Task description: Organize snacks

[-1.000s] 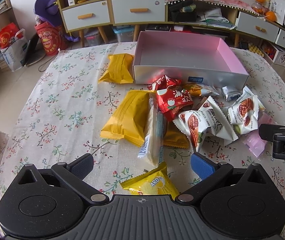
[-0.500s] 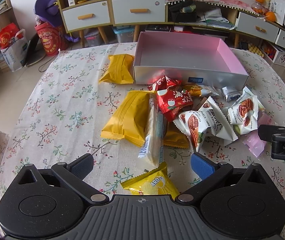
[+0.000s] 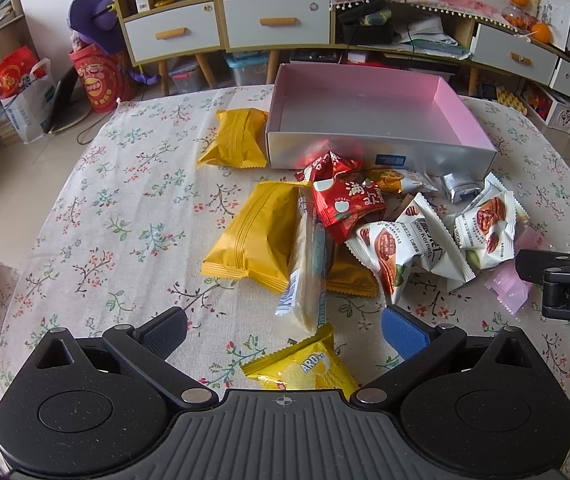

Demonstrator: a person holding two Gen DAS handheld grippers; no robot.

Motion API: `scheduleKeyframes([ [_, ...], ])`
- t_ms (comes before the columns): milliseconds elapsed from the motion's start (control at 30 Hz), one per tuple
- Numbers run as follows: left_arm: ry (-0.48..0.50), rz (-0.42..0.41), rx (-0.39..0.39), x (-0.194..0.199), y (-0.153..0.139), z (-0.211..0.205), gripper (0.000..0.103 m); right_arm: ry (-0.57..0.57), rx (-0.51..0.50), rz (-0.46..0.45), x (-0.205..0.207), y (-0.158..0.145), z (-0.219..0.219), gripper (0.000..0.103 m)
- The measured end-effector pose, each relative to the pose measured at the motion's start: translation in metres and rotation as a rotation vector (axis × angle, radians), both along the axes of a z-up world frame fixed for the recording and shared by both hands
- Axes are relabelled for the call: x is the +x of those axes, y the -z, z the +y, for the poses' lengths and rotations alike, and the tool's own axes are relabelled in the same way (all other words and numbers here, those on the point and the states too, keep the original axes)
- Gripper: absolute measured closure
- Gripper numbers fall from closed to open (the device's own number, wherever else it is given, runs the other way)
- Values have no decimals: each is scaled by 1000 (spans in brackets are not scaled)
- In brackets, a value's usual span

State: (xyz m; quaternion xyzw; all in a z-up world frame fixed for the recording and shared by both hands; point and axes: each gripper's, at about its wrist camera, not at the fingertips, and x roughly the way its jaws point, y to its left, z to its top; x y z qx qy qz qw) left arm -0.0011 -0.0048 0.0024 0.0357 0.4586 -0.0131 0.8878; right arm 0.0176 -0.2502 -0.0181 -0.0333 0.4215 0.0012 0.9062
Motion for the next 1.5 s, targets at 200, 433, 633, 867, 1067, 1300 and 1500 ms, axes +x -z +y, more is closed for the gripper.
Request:
scheduleKeyframes([
  [200,0,0,0,0,0,0,0,1,-1,-1,0,0,0,0],
  [433,1,0,1,0,0,0,0,-1,-1,0,0,0,1,0],
  [633,10,-2,1,1,-3,1,0,-5,-6,3,-1,3,-1,0],
  [867,65,17,-43,-3,4,11,0,-74,8,-11,-2,6,-15,0],
  [1067,87,59,-80,-8,19,23,1,-124,43,18,-1,22,-33,0],
  [1300,117,113,-153,-15,35,27,8,-163,87,52,2,40,-45,2],
  [1500,141,147,-204,-17,42,21,20,-133,143,79,14,49,-49,4],
])
